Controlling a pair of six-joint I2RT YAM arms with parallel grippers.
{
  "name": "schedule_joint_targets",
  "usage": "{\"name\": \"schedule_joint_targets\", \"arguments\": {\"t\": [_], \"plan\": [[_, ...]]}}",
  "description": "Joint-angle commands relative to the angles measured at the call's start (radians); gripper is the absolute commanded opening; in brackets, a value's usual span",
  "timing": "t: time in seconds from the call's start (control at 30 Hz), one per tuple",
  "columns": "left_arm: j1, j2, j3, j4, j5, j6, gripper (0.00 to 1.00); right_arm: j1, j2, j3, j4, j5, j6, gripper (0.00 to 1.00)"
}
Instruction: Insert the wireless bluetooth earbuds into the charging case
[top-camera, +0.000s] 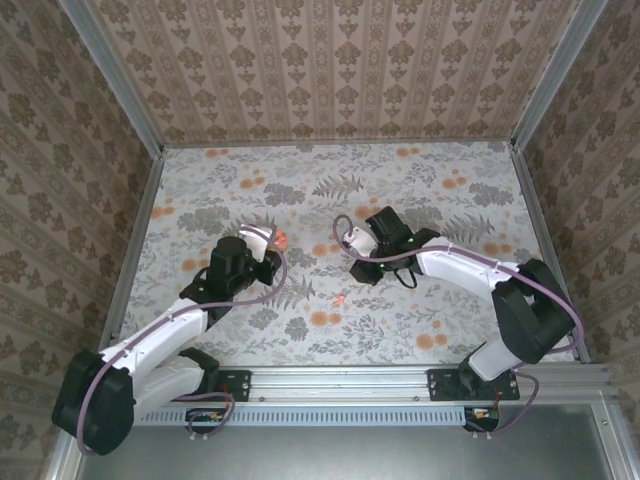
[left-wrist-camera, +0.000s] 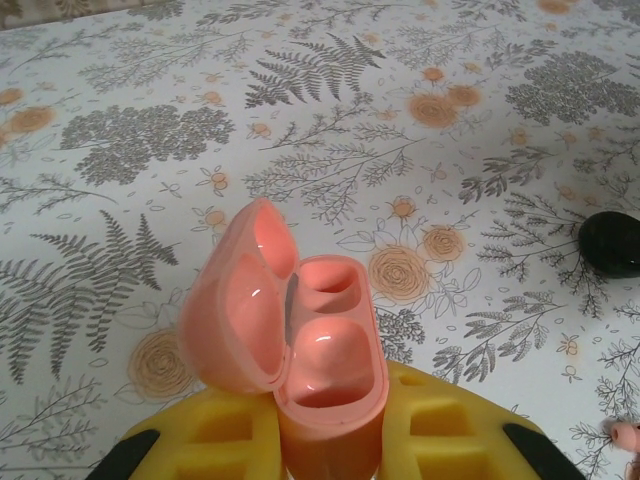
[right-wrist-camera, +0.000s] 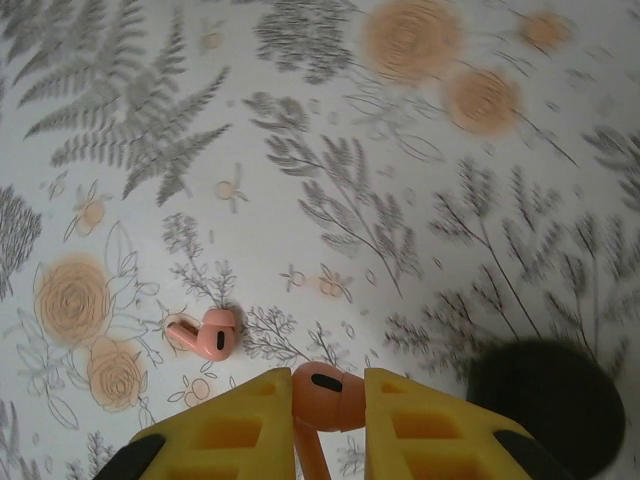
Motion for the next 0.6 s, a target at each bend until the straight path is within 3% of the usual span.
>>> {"name": "schedule_joint_targets", "arguments": {"t": [0.0,0.57], "plan": [[-0.025,0.027,0.043,0.047,-0.02,0.023,0.16,-0.003,-0.056,-0.059,0.024,0.076,0.233,0.21],[-0.086,0.089,0.06,0.08,-0.032,0.008,0.16,0.004,-0.174,-0.291,0.083,0.281,0.746,0.2]]}}
